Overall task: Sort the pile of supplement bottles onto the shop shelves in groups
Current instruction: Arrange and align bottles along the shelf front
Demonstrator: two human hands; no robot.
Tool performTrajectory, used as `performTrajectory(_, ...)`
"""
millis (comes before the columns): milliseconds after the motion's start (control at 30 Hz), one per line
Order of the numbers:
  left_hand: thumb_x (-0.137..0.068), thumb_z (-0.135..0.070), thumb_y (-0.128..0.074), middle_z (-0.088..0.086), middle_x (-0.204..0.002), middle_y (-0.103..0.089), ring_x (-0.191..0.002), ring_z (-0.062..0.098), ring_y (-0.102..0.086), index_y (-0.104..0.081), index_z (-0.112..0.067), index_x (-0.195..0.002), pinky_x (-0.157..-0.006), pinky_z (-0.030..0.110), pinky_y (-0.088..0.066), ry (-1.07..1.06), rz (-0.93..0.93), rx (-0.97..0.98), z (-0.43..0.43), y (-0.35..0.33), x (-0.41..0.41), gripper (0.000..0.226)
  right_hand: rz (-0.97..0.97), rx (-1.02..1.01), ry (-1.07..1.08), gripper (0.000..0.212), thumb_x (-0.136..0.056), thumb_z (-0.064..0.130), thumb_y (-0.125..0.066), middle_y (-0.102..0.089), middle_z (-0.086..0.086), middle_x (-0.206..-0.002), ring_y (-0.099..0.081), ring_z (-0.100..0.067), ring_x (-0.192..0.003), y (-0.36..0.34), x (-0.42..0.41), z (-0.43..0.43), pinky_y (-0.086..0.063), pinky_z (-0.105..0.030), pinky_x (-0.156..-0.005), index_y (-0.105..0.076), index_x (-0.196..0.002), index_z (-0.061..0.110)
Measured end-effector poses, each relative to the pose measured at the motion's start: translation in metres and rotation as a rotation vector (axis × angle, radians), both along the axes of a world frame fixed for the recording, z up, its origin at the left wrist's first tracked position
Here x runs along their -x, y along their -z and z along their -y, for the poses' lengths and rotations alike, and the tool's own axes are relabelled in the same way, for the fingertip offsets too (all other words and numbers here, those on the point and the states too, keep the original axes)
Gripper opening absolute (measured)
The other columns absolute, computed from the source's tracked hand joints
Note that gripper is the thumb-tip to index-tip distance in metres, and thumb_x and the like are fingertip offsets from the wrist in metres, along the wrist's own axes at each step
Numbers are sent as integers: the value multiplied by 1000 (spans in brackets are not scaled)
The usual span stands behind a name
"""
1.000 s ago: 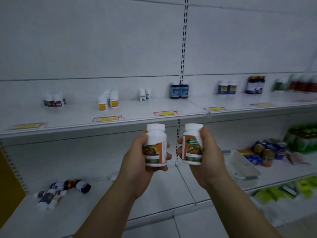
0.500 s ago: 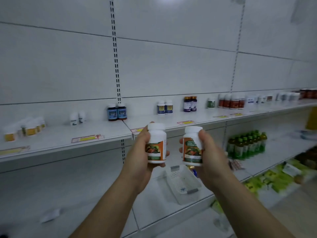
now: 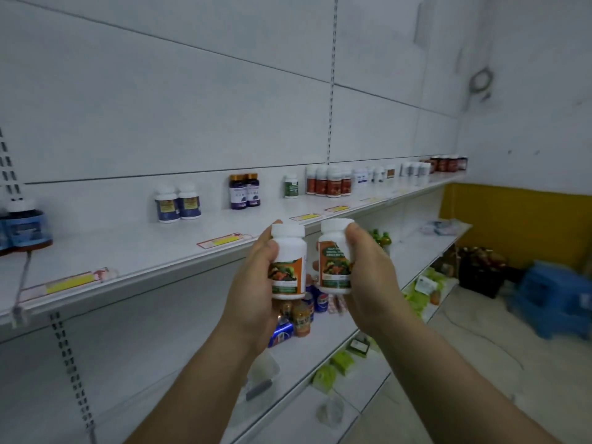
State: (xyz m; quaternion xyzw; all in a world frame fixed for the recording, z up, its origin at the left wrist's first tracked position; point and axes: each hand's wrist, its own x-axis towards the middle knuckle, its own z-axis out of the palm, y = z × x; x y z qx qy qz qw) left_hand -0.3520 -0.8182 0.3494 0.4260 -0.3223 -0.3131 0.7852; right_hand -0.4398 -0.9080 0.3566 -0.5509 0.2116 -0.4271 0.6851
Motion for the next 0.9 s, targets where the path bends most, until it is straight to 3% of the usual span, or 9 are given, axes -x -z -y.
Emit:
performTrajectory(133,-101,-27,-32,1,-87,-74,-76,19,-68,-62,-33,-109,-64,34,-56,102,-27,23,81,0,-17,32,-6,5,102,34,-99,37,-41,-67,-12,-83,-65,-25,-73,-6,-13,73,-53,-38,-65,-61,-104,11)
performTrajectory(233,-102,-28,-30,4,-81,-73,-68,17,-67,-63,-32,-99,-52,28,-54,147,-24,-1,142,-4,-29,34,-14,10,175,33,-98,41,-43,-70,-8,-79,-68,-22,-68,-14,-19,127,-55,-35,-61,-62,-95,15)
performTrajectory(400,-101,-34,-29,6,-76,-68,-65,21,-61,-62,-36,-96,-48,29,-46,172,56,-77,241,-4,-21,34,-12,62,304,25,-96,38,-50,-68,3,-65,-66,-15,-62,-13,-5,209,-51,-31,-57,-61,-84,19)
performTrajectory(567,-100,-33,-30,9,-79,-68,-66,20,-62,-62,-29,-93,-63,37,-45,283,72,-98,345,2,13,33,-9,16,364,25,-96,38,-49,-64,-1,-68,-63,-11,-54,-11,34,302,-50,-28,-49,-58,-87,16)
performTrajectory(667,-99,-34,-31,15,-85,-66,-69,23,-62,-61,-20,-102,-68,41,-44,328,63,-95,407,9,37,33,-22,17,381,27,-95,43,-49,-65,-3,-75,-65,-14,-62,-9,63,363,-51,-30,-54,-59,-90,18)
performTrajectory(900,-99,-37,-29,11,-82,-63,-62,17,-62,-54,-6,-122,-52,29,-44,393,38,-120,559,19,113,46,-127,93,399,31,-95,49,-45,-61,-15,-96,-63,-28,-84,-8,147,512,-54,-42,-72,-57,-92,20)
